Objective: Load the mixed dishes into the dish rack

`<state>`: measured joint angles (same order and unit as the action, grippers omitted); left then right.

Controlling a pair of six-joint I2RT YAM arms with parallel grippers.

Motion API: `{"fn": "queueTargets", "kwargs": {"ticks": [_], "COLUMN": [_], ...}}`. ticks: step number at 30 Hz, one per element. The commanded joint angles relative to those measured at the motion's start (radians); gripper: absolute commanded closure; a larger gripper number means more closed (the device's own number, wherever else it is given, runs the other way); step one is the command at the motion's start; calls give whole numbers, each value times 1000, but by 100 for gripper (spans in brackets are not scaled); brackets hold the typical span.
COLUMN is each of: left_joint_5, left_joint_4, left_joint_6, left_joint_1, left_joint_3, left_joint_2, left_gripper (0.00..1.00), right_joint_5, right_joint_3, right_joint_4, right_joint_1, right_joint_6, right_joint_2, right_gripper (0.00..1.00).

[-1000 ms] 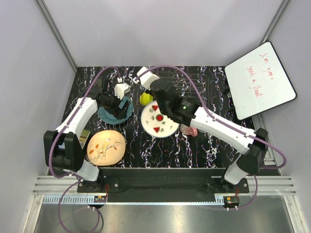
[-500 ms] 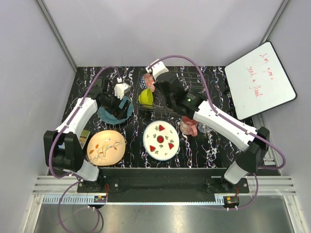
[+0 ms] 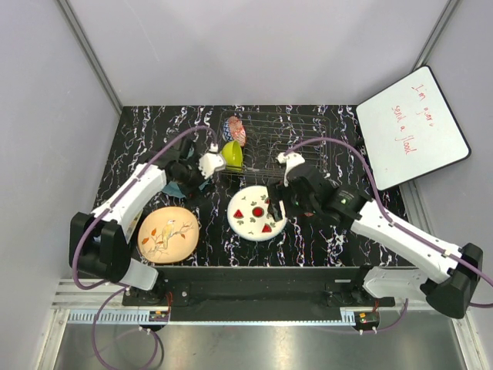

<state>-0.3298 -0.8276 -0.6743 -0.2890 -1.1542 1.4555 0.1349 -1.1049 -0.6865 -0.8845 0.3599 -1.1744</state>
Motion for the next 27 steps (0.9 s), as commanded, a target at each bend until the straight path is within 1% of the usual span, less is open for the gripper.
{"fn": "queueTargets", "kwargs": {"ticks": [1, 3, 5, 8, 9, 12, 18, 20, 27], "left_joint_5": [120, 129, 141, 152, 153, 147, 196, 199, 173], "left_joint_4": [-5, -2, 5, 47, 54, 97, 220, 239, 251], "left_joint_6": [-105, -94, -71, -27, -15, 25, 68, 78, 128], "left_joint_1": [-90, -131, -176, -220, -226, -231, -231, -231, -231], "left_joint_3": [25, 21, 21, 21, 19, 27, 77, 60, -1], "left_joint_2": [-27, -3, 19, 63, 80, 132, 235, 276, 324], "left_gripper": [5, 5, 5, 5, 5, 5, 5, 5, 6], "right_joint_5": [-132, -132, -132, -117, -107, -67, -23, -12, -1], "right_joint_3": [137, 213, 253, 286, 289, 269, 252, 240, 240], "right_joint_4": [16, 53, 105, 157, 168, 180, 238, 245, 294], "right_joint_1": [2, 2, 2, 1, 2, 2, 2, 1, 2], "right_joint_6": [166, 192, 205, 179, 169, 128, 85, 82, 80], "right_joint_2": [54, 85, 96, 61, 26, -55, -146, -177, -229], "right_gripper": [21, 22, 22, 23, 23, 23, 24, 24, 27]}}
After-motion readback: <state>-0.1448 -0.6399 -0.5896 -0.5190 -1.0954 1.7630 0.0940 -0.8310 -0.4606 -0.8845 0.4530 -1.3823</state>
